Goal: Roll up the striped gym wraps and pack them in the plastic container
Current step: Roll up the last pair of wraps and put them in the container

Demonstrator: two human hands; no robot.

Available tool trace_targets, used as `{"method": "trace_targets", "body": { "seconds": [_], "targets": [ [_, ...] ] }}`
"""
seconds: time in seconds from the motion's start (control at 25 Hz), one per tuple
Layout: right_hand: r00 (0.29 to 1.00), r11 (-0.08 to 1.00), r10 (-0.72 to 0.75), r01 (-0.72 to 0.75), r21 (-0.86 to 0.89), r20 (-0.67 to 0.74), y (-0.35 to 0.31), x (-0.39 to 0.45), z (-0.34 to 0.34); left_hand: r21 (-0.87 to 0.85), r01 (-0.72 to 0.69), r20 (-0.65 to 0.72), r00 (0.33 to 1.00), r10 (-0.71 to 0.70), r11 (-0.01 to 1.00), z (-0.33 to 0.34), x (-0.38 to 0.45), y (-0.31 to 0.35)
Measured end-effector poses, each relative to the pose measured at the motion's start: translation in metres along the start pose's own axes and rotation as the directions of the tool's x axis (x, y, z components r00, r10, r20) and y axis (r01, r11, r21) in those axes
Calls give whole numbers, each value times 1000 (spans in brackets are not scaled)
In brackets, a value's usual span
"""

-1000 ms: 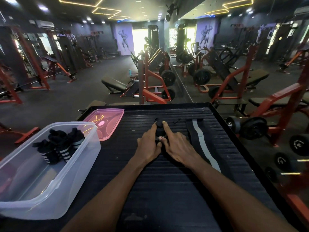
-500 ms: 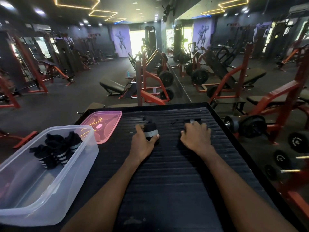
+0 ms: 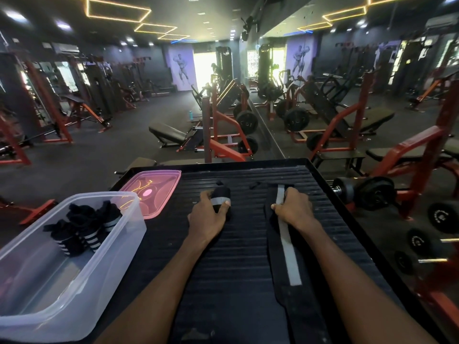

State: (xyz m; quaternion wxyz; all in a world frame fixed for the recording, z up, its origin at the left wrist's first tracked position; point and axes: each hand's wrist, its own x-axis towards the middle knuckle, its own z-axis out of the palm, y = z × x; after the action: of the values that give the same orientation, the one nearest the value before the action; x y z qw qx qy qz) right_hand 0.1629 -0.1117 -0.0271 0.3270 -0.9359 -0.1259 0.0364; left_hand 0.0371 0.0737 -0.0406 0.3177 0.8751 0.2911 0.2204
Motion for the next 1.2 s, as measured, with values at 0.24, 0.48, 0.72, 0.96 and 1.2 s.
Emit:
{"method": "trace_targets", "body": {
  "seconds": [0.24,0.48,0.72,0.96,1.2],
  "targets": [
    [999,959,16,-1,282,-50,-7,0,-1,-48,42,46,998,-40,998,1,8,-3],
    [1000,913,-17,25,407,-23,-15,-6,1,48,26,25,999,-27,998,4,5,-3],
    [982,655,9,-150,740,191,-32,-17,-11,-286,-97,-116,991,66,953,-8,-11,26],
    [918,633,-59,-269,726,392,-34,-21,-5,-540,152,228,973,-30,828,12,-35,48],
    [937,601,89,-322,731,339,-18,-8,3,-732,291,390,920,29,616,13,-34,50]
  ]
}}
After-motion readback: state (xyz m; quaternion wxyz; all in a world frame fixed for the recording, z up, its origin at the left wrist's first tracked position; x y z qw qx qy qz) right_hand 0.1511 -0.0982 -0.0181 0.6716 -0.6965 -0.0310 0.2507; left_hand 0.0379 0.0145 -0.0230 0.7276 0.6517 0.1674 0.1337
